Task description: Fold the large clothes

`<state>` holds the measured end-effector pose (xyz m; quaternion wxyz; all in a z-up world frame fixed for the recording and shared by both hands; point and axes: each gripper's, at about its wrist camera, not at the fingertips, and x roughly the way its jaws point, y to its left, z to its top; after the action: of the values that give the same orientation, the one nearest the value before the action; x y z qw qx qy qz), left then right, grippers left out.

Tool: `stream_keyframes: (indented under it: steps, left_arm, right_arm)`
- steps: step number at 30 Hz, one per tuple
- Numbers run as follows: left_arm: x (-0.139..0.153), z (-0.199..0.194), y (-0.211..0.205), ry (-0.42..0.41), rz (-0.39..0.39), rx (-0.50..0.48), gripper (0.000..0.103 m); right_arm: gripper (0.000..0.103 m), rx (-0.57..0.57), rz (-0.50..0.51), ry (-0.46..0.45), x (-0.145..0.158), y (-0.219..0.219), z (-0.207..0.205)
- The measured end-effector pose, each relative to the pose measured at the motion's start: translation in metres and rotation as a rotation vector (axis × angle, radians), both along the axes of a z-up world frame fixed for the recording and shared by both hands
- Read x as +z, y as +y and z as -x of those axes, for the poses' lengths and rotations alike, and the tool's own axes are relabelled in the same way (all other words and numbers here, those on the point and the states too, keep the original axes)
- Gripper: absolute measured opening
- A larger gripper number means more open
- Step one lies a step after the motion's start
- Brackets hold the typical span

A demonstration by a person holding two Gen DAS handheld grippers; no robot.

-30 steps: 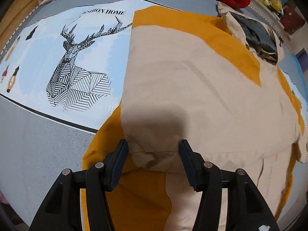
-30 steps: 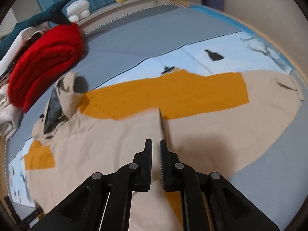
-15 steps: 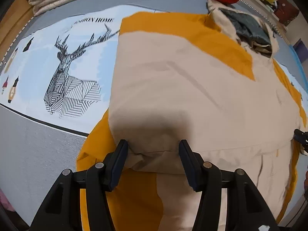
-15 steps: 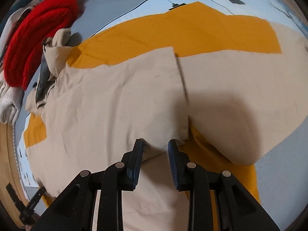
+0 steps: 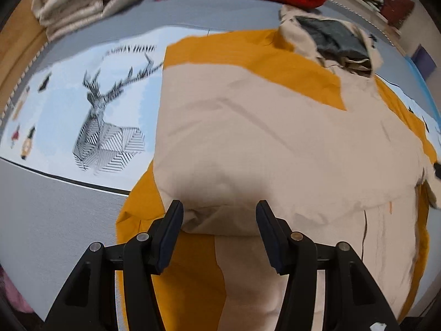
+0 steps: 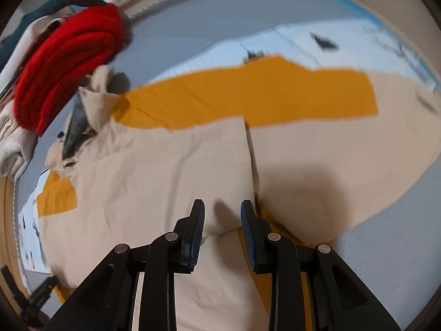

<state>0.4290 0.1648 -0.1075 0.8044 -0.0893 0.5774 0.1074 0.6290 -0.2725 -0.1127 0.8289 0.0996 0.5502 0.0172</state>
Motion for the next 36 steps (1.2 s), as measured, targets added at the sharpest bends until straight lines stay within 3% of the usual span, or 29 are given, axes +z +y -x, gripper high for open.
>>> stream_keyframes:
  steps: [10, 24, 29, 36]
  left_arm:
    - [0.024, 0.017, -0.040, -0.057, -0.039, -0.069, 0.052]
    - [0.044, 0.057, -0.086, -0.123, -0.022, -0.079, 0.052]
    - [0.049, 0.061, -0.103, -0.151, -0.009, -0.095, 0.052]
    - [0.045, 0.050, -0.127, -0.164, -0.018, -0.150, 0.052]
  right_arm:
    - [0.029, 0.051, 0.032, -0.146, 0.050, 0.007, 0.027]
    - [0.029, 0.019, 0.031, -0.202, 0.063, -0.026, 0.079]
    - [0.029, -0.008, 0.031, -0.282, 0.081, -0.068, 0.083]
    - [0.029, -0.183, 0.087, -0.339, 0.082, -0.180, 0.080]
